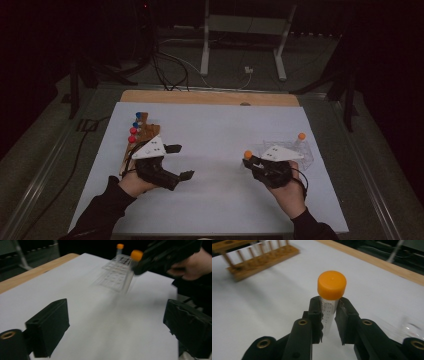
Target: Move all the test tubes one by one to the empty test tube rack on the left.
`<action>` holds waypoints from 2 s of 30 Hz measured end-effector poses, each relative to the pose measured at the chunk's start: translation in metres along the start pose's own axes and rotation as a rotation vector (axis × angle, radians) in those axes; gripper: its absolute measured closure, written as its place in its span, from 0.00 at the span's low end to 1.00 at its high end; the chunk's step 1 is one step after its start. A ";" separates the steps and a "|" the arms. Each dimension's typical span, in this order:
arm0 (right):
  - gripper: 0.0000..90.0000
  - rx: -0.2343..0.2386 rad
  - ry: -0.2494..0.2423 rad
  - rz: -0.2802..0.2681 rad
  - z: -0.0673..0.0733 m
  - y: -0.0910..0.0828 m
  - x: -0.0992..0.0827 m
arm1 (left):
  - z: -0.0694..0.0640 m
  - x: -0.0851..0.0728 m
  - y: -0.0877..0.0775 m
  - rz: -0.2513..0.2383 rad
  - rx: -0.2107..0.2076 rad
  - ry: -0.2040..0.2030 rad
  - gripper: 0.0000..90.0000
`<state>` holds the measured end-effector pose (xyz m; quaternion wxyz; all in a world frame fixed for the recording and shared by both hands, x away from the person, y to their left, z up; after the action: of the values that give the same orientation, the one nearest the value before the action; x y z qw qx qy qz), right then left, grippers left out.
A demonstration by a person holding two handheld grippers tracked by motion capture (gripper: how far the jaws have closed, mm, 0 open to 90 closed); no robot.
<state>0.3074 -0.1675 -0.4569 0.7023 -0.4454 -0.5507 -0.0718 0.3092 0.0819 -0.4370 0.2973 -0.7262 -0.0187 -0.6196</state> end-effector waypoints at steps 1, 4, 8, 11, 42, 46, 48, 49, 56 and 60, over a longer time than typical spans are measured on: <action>0.83 0.018 -0.010 0.003 0.005 0.003 0.001 | -0.002 0.003 0.003 -0.005 -0.016 0.002 0.14; 0.83 0.066 -0.036 0.017 0.021 0.013 0.002 | -0.010 0.010 0.015 -0.007 -0.046 0.021 0.22; 0.83 0.109 -0.062 0.033 0.037 0.023 0.003 | -0.020 0.017 0.035 -0.004 -0.088 0.042 0.35; 0.83 0.130 -0.074 0.037 0.044 0.027 0.004 | -0.024 0.019 0.050 0.004 -0.098 0.048 0.43; 0.15 0.087 0.005 -0.101 0.028 0.010 0.012 | 0.021 0.043 -0.011 -0.047 0.081 0.060 0.79; 0.01 0.060 0.031 -0.105 0.023 0.008 0.011 | 0.039 0.043 -0.040 -0.058 0.169 0.049 0.79; 0.00 0.066 0.037 -0.106 0.021 0.008 0.010 | 0.048 0.041 -0.055 -0.058 0.212 0.038 0.79; 0.00 0.067 0.035 -0.109 0.021 0.007 0.010 | 0.053 0.040 -0.063 -0.061 0.233 0.031 0.79; 0.00 0.077 0.042 -0.106 0.020 0.008 0.009 | 0.078 0.022 -0.109 -0.072 0.353 -0.023 0.79; 0.00 0.074 0.039 -0.104 0.020 0.008 0.008 | 0.089 0.008 -0.127 -0.068 0.406 -0.052 0.79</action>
<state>0.3014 -0.1456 -0.4550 0.7243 -0.3885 -0.5613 -0.0964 0.3398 0.2239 -0.3826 0.4161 -0.6659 -0.1754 -0.5939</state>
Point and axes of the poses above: each handheld gripper's, and its own axes: y roughly forward along the jaws, x roughly out of its top, z roughly to its left, the point moved 6 cm from there along y, roughly forward along the jaws, and after that the axes turned 3 degrees about x, right-handed, at the moved point
